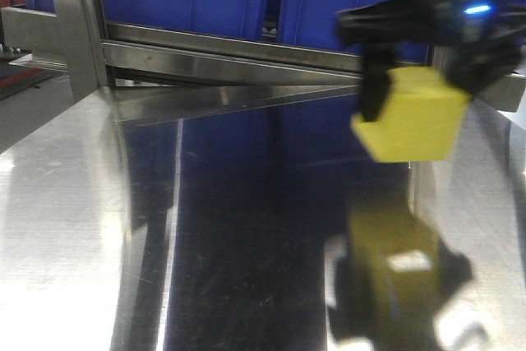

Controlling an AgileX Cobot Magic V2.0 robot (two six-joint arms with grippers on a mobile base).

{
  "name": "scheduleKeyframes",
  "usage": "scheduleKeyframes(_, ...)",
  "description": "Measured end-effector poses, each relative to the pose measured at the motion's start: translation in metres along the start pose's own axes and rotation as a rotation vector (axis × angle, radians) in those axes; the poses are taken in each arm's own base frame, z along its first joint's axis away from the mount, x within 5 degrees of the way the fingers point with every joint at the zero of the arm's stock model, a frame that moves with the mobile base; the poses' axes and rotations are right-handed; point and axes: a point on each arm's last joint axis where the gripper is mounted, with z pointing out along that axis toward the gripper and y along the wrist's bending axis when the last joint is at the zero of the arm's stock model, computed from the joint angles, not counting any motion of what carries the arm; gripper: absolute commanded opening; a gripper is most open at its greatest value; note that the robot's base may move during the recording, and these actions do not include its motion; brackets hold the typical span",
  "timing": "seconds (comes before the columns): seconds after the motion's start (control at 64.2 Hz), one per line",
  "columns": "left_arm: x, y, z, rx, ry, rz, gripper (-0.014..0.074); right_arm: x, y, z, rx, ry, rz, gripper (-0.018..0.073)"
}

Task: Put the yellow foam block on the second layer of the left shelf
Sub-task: 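Lift the yellow foam cube off the table with the right gripper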

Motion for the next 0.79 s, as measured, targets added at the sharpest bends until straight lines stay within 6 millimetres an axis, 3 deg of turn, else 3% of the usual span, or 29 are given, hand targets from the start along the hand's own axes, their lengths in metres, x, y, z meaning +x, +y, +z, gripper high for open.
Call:
scheduleKeyframes(0.202,0.0,0.0,0.0,0.0,0.0,0.0,0.0136,0.047,-0.055,-0.047,0.095,-0.108,0.062,0.0318)
scheduleKeyframes(0.312,0.0,0.0,0.0,0.0,0.0,0.0,0.0136,0.073,-0.069,-0.076,0.137,-0.197,0.078,0.0318)
scheduleKeyframes(0.576,0.0,0.0,0.0,0.0,0.0,0.0,0.0136,0.133,-0.073,-0.144,0.153,-0.525,0.06,0.0318)
scheduleKeyframes(0.794,0.0,0.0,0.0,0.0,0.0,0.0,0.0136,0.176,-0.073,-0.186,0.139,-0.787,0.063,0.0316)
